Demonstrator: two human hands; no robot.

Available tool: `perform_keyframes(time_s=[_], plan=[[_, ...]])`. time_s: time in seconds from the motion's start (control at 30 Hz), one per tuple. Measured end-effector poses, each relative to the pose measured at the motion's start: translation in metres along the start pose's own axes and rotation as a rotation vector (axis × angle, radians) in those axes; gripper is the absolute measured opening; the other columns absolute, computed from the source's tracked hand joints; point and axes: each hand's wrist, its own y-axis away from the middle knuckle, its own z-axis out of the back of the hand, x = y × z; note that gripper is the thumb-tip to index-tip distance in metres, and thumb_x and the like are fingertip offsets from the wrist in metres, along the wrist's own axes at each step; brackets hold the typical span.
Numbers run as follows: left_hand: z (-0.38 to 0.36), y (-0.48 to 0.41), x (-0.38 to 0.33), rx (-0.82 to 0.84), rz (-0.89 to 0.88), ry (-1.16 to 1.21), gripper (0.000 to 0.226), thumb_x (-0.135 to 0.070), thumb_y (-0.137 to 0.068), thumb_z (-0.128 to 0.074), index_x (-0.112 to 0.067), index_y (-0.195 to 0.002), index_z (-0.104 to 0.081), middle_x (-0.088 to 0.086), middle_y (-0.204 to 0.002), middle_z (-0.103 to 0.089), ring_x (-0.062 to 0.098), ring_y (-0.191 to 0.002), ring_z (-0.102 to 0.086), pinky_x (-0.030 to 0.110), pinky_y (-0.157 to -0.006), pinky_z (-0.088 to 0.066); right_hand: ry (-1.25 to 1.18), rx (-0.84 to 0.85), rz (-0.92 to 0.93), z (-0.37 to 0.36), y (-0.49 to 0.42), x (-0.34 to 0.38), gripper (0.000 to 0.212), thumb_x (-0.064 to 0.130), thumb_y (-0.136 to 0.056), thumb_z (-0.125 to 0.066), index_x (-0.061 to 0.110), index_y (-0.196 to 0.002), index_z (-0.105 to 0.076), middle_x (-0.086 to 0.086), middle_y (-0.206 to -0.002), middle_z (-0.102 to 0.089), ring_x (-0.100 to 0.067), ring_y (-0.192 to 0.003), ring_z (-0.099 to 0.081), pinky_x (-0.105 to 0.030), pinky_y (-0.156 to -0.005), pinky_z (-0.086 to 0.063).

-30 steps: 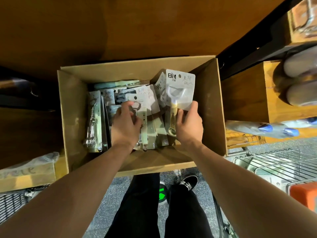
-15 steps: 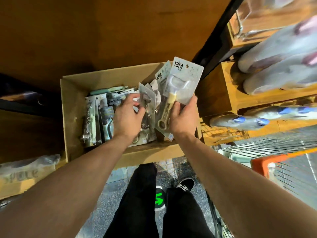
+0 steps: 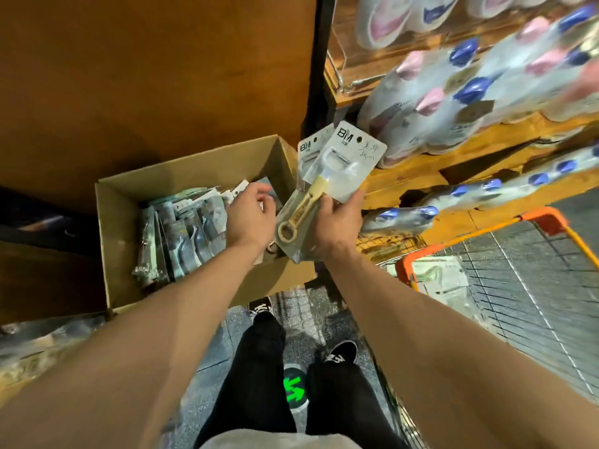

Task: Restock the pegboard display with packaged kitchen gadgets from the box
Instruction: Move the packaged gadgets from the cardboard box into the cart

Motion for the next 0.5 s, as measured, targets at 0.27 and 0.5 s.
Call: perform_keyframes(time_s=[0.27,0.5], plan=[[-0.067,0.050,-0.114,0.377,-0.141,-0.076,0.039,-0.044,-0.111,-0.040,-0.030,-0.145,-0.054,0.005,-0.131,-0.067,0.032,-0.116,-0.064,0.043,-0.096,-0.053,-0.190,-0.327,-0.141,0.135,-0.004,0.002,0.057,0.027,-0.099,-0.059,0.002,-0.146,-0.041,-0.017,-0.141,-0.058,-0.030,-0.127,-0.056,-0.026,-0.099,-0.041],[-0.180,0.143,-0.189,0.603,-0.446,-0.150,0.037,-0.034,-0.110,-0.049,-0.020,-0.143,-0.057,0.007,-0.126,-0.071,0.029,-0.115,-0.065,0.041,-0.095,-0.053,-0.396,-0.618,-0.372,0.276,0.003,-0.063,0.061,0.039,-0.101,-0.052,0.016,-0.155,-0.034,-0.013,-0.143,-0.055,-0.033,-0.129,-0.054,-0.034,-0.098,-0.043]])
